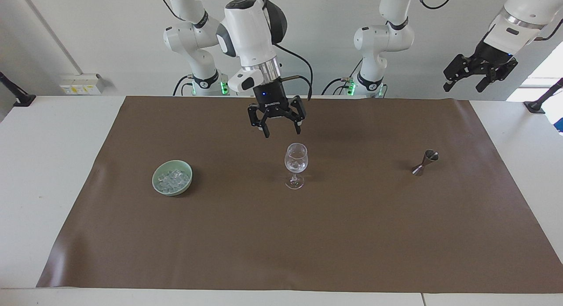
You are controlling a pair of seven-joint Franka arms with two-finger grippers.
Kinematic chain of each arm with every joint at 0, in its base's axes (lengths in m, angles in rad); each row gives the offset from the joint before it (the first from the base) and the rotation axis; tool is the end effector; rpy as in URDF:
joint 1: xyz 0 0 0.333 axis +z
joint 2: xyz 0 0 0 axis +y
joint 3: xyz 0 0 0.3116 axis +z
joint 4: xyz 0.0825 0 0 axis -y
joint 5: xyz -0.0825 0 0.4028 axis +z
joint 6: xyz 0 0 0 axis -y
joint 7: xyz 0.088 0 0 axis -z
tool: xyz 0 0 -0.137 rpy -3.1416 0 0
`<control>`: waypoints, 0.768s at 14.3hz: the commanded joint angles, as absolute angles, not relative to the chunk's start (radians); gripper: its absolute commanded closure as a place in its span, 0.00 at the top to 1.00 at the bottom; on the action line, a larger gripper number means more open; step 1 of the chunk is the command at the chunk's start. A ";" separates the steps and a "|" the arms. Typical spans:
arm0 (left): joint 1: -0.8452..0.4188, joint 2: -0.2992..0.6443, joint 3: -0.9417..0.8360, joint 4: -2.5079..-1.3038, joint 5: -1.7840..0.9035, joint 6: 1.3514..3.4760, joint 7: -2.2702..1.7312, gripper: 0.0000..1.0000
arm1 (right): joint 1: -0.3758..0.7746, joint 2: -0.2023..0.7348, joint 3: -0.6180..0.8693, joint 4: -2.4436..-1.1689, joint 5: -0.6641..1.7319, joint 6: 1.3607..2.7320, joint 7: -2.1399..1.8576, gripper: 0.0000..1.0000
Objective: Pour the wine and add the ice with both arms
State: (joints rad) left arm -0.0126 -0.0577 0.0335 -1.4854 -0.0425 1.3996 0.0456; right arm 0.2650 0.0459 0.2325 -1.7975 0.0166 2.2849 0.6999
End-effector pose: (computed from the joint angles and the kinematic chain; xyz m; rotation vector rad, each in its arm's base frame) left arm 0.5354 0.0054 0.6486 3.0961 -0.0487 -0.0413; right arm 0.5672 0.3064 0.5260 -2.8120 0.3007 -0.5054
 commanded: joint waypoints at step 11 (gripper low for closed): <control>-0.020 -0.066 0.038 -1.483 -0.021 1.384 0.048 1.00 | 0.124 -0.150 0.123 -1.789 0.018 1.949 0.541 1.00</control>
